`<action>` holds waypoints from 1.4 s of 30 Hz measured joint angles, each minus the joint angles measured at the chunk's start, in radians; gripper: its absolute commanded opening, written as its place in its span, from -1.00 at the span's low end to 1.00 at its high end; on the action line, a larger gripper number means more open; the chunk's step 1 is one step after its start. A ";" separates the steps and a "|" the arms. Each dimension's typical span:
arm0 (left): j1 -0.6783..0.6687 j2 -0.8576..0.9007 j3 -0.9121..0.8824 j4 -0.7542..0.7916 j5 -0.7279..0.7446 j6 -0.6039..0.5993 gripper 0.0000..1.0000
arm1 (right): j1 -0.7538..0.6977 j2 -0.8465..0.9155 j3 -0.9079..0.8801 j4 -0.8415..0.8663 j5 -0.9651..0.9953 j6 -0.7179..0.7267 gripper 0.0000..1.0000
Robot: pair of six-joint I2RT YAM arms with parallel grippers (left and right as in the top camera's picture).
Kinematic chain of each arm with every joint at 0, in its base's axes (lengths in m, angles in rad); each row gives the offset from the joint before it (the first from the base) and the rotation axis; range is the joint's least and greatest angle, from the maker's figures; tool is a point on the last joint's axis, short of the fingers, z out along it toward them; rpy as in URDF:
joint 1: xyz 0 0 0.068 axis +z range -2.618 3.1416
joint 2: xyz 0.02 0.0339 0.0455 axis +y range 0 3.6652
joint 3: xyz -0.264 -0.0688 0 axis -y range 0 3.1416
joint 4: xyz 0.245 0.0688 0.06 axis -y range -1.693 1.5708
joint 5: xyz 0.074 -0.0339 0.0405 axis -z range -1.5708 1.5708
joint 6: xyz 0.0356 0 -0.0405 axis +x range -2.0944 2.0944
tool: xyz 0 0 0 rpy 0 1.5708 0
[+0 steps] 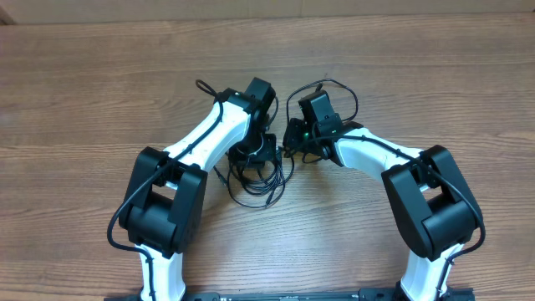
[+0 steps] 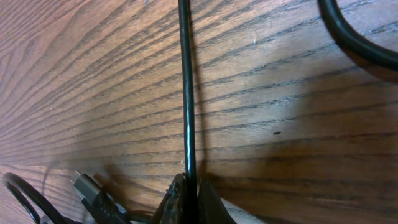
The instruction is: Untangle cables
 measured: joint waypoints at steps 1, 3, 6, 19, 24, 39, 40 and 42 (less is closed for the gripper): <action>0.000 0.000 0.001 0.003 0.000 -0.003 -0.92 | 0.000 0.000 0.000 -0.001 -0.001 0.000 -0.92; -0.002 0.000 0.000 0.012 0.000 -0.004 -0.92 | 0.000 0.000 0.000 0.000 -0.003 0.000 -0.92; -0.005 0.001 -0.024 0.067 0.000 -0.016 -0.92 | 0.000 0.000 0.000 0.000 -0.004 0.000 -0.92; -0.010 0.008 -0.098 0.111 0.015 -0.048 -0.91 | 0.000 0.000 0.000 0.000 -0.031 0.000 -0.92; -0.010 0.008 -0.098 0.008 -0.039 -0.047 -0.91 | -0.001 0.000 0.000 0.000 -0.054 0.000 -0.92; -0.010 -0.056 -0.210 0.016 -0.211 -0.044 -0.91 | -0.099 -0.058 0.180 -0.318 -0.197 -0.036 -0.92; -0.010 -0.060 -0.216 0.021 -0.211 -0.044 -0.90 | -0.111 -0.074 0.206 -0.354 -0.200 -0.046 -0.92; -0.010 -0.064 -0.222 0.029 -0.211 -0.044 -0.89 | -0.139 -0.107 0.264 -0.433 -0.201 -0.072 -0.92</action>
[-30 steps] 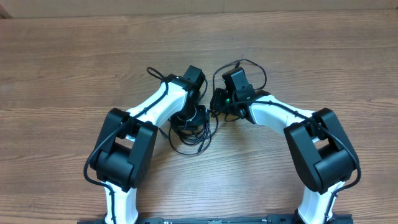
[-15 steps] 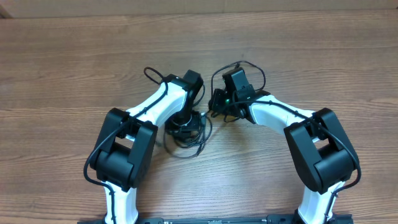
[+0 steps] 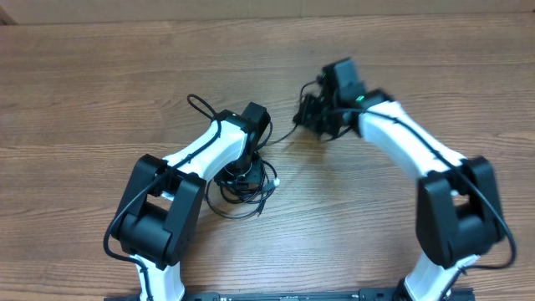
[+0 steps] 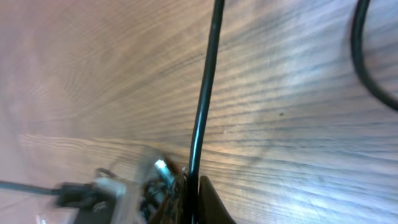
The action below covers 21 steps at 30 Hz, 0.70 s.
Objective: Untangle cables
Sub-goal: 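Pull the single black cable up and away to the upper right with right gripper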
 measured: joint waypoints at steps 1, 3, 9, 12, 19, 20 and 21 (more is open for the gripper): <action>0.000 -0.001 -0.002 0.003 0.000 0.000 -0.88 | -0.016 -0.016 0.034 -0.042 -0.002 -0.014 -0.92; 0.000 -0.003 -0.005 0.006 -0.002 0.000 -0.87 | -0.040 -0.038 0.085 -0.103 -0.002 -0.039 -0.92; 0.000 -0.006 -0.008 0.012 -0.005 0.000 -0.86 | -0.109 -0.076 0.268 -0.311 0.031 -0.124 -0.92; 0.000 -0.006 -0.009 0.013 -0.004 0.000 -0.86 | -0.129 -0.082 0.376 -0.407 0.069 -0.167 -0.92; 0.000 -0.006 -0.009 0.013 -0.003 0.000 -0.87 | -0.136 -0.103 0.551 -0.488 0.175 -0.219 -0.92; 0.000 -0.006 -0.010 0.013 -0.003 0.000 -0.86 | -0.136 -0.108 0.559 -0.489 0.199 -0.225 -0.92; 0.000 -0.006 -0.010 0.013 -0.003 0.000 -0.85 | -0.136 -0.111 0.564 -0.492 0.217 -0.228 -0.92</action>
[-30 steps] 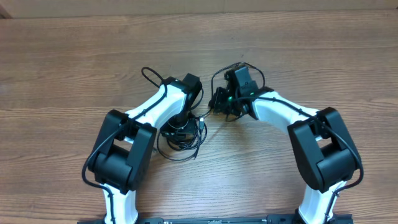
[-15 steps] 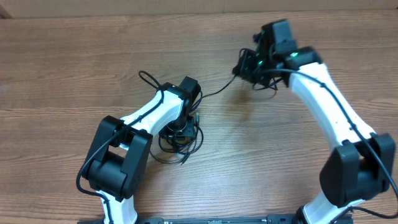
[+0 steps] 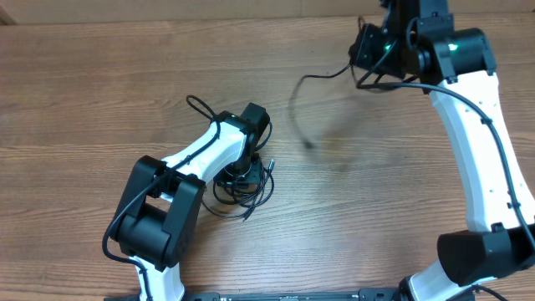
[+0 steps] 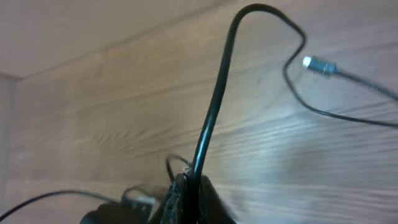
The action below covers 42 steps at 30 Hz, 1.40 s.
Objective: Untangle cables
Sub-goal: 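Pull the single black cable up and away to the upper right with right gripper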
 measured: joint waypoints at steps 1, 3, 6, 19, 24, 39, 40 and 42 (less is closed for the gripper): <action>0.000 0.000 0.000 0.000 0.000 0.000 -0.84 | 0.000 -0.003 0.002 -0.008 0.029 -0.003 -0.92; 0.000 0.000 -0.001 0.001 0.000 0.000 -0.83 | 0.000 -0.004 0.001 -0.036 0.089 -0.009 -0.92; 0.000 -0.003 -0.003 0.005 0.000 0.000 -0.81 | 0.000 -0.004 0.000 -0.068 0.185 -0.013 -0.92; 0.002 -0.006 -0.010 0.013 0.007 0.000 -0.73 | -0.164 0.071 -0.012 -0.173 0.557 0.003 -0.92; 0.003 -0.007 -0.010 0.014 0.010 0.000 -0.75 | -0.353 0.073 -0.012 -0.148 0.585 0.064 -0.92; 0.003 -0.009 -0.010 0.036 0.016 0.001 -0.59 | -0.655 0.077 -0.012 -0.130 0.390 0.139 1.00; 0.003 -0.009 -0.010 0.036 0.014 0.000 -0.42 | -0.655 0.079 -0.012 -0.130 0.383 0.138 1.00; 0.004 -0.010 -0.010 0.042 0.015 0.002 0.05 | -0.654 0.081 -0.012 -0.130 0.369 0.137 1.00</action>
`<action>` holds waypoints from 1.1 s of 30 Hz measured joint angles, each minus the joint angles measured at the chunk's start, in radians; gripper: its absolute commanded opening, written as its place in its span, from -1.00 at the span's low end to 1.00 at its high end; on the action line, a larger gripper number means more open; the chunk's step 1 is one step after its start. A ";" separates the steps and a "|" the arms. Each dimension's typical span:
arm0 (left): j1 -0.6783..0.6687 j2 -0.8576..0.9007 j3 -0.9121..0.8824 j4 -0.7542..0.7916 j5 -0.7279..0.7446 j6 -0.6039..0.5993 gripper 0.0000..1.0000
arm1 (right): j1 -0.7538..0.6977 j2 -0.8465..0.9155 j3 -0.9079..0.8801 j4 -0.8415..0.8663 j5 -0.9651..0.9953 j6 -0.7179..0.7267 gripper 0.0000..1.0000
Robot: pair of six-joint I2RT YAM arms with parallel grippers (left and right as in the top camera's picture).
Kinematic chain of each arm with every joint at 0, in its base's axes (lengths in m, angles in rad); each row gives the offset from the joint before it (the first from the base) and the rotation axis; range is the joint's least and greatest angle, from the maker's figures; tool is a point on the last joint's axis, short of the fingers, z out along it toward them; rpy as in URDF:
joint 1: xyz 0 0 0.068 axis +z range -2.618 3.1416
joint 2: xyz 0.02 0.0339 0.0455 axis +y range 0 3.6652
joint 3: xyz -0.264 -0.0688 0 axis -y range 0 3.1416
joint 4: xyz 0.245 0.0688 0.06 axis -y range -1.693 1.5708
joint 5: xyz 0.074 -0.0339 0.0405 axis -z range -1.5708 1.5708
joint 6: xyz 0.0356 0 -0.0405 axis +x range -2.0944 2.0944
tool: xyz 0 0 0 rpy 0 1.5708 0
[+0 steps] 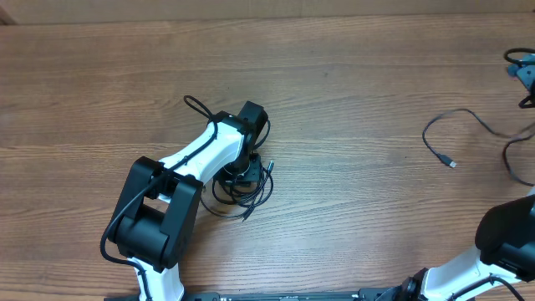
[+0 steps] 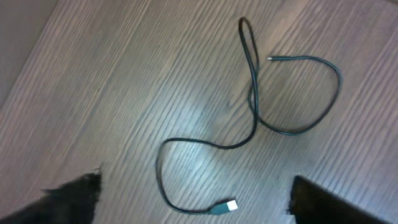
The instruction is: Untangle cables
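Observation:
A tangle of black cables (image 1: 242,191) lies left of the table's middle. My left gripper (image 1: 243,167) points down onto its top; the overhead view does not show how its jaws stand. One thin black cable (image 1: 465,119) lies alone on the wood at the right, its small plug (image 1: 451,163) at the near end. The right wrist view shows the same loose cable (image 2: 254,106) curled flat, with a silver-tipped plug (image 2: 224,207). My right gripper (image 2: 196,202) hangs above it, open, its fingers (image 2: 320,200) wide apart and holding nothing.
The bare wooden table (image 1: 351,217) stretches between the tangle and the loose cable. The right arm's wrist (image 1: 523,70) shows at the far right edge, and its base link (image 1: 508,242) stands at the near right. A thin black lead (image 1: 197,105) arcs off the left arm.
My right gripper was shut on the black cable, held up at the far right. Now it is open, further right, and the cable lies flat on the table. The left arm has hardly moved.
Both grippers were at the tangle in the middle, the right one shut on a strand. Then the right one was further back and to the right, its cable stretched from the bundle. Later the cable hung free of the tangle. Now it lies apart.

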 measured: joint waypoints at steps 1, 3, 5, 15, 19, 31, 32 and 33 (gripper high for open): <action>0.001 -0.001 0.000 0.007 0.005 0.008 0.20 | 0.001 0.001 0.000 -0.001 -0.006 0.001 1.00; 0.004 0.000 0.001 0.017 0.014 0.012 0.63 | 0.001 0.003 0.000 0.000 -0.015 0.001 1.00; 0.005 0.000 0.002 0.021 0.016 0.011 0.99 | 0.001 0.004 0.000 -0.001 -0.022 0.002 1.00; 0.005 0.000 0.003 0.027 0.016 0.009 0.99 | 0.001 0.006 0.000 -0.001 -0.035 0.002 1.00; 0.005 0.000 0.003 0.027 0.016 0.009 0.99 | 0.001 0.006 0.000 0.000 -0.037 0.001 1.00; 0.005 0.000 0.002 0.027 0.016 0.009 0.99 | 0.001 0.006 0.000 0.000 -0.038 0.001 1.00; 0.005 0.000 0.003 0.027 0.016 0.009 0.99 | 0.001 0.006 0.000 -0.001 -0.038 0.001 1.00; 0.005 0.000 0.002 0.027 0.016 0.009 0.99 | 0.001 0.006 0.000 0.000 -0.038 0.001 1.00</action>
